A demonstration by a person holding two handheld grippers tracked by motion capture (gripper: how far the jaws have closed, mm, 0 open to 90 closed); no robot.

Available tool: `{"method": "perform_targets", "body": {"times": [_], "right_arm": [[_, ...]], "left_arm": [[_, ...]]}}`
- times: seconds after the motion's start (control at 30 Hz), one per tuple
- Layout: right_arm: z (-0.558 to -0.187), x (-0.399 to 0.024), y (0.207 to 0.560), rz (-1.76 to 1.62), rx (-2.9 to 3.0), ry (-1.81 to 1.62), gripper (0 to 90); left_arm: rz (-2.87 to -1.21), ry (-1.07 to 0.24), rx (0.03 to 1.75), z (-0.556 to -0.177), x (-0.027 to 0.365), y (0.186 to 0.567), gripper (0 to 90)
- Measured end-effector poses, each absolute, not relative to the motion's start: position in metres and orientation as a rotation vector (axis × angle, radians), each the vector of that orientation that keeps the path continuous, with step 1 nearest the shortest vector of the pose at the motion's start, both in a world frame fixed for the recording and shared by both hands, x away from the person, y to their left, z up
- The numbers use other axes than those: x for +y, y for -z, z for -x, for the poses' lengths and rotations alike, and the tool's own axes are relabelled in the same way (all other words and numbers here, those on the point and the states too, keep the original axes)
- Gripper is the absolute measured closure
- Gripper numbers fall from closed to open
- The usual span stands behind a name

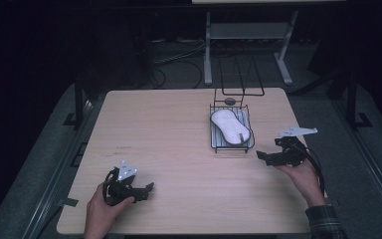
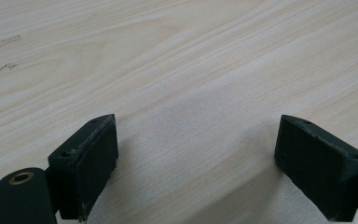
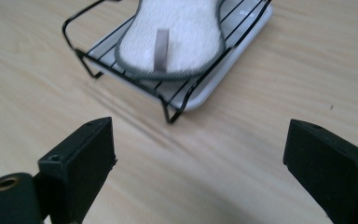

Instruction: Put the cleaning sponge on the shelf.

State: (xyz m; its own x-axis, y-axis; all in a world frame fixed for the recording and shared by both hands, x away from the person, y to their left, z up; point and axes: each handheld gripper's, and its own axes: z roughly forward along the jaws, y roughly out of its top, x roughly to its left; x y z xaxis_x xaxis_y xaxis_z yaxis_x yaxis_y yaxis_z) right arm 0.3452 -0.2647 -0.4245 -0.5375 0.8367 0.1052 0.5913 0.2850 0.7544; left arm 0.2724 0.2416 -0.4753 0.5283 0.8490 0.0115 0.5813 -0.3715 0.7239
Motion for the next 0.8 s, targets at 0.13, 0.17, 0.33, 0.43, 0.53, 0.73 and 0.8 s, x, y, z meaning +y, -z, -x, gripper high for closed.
{"method": "perform_targets", "body": {"times": [0.13,0.17,0.33,0.43,0.53,0.73,0.8], "right_arm": [[-0.336,-0.266,0.429,-1.305,2.264,-1.094,8.0],[-0.333,-0.267,0.43,-1.304,2.266,-1.099,8.0],[-0.317,-0.271,0.438,-1.316,2.284,-1.085,6.2],[-0.313,-0.272,0.441,-1.31,2.294,-1.081,6.1],[-0.305,-0.274,0.447,-1.314,2.308,-1.063,4.6],[-0.292,-0.278,0.455,-1.318,2.306,-1.039,3.0],[-0.287,-0.28,0.459,-1.313,2.303,-1.016,2.6]], "left_arm": [[-2.091,-0.509,1.156,-0.272,0.241,0.475,12.6],[-2.092,-0.509,1.156,-0.272,0.242,0.475,12.6],[-2.097,-0.51,1.154,-0.272,0.242,0.475,12.6],[-2.096,-0.51,1.153,-0.272,0.242,0.475,12.6],[-2.097,-0.51,1.152,-0.273,0.242,0.475,12.6],[-2.095,-0.511,1.153,-0.273,0.242,0.475,12.6],[-2.095,-0.511,1.153,-0.273,0.242,0.475,12.6]]}}
